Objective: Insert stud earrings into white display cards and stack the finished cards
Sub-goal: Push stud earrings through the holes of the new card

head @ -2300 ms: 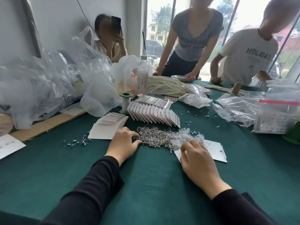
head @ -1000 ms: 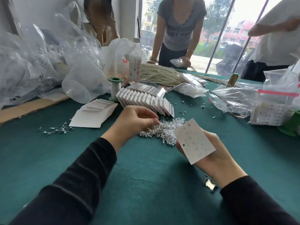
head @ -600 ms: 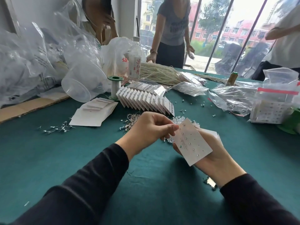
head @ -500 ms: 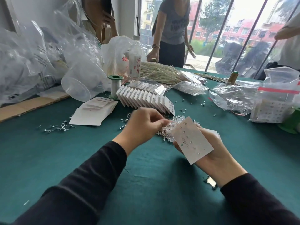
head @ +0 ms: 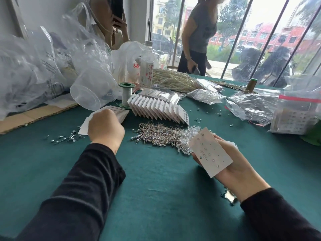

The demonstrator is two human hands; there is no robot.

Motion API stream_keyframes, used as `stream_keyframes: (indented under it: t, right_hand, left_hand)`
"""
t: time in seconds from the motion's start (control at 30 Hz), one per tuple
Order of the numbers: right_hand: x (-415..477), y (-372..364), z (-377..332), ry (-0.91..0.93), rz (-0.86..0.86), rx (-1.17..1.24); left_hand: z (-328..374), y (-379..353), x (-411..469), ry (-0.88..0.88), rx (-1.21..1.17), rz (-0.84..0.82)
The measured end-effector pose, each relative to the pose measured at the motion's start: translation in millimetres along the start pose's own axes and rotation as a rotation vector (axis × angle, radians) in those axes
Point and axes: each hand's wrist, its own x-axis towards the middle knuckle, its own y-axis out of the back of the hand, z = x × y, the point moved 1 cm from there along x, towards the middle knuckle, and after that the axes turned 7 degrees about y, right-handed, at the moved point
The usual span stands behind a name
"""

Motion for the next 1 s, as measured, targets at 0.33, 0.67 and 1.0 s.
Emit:
stream_keyframes:
  t: [0.33,0.67,1.0]
  right_hand:
    - [1,1,0,0.005,0.006,-0.004]
    - [1,1,1,0.001,0.003,0.013]
    - [-4,-6,1,-0.031,-0.096,0.161]
  left_hand:
    - [38,-32,-25,-0.371,-0.012,-0.373]
    - [32,-29,-17,-0.335,-0.247,-0.226]
    - [59,-11,-61,-0.506,-0.713,-0.534]
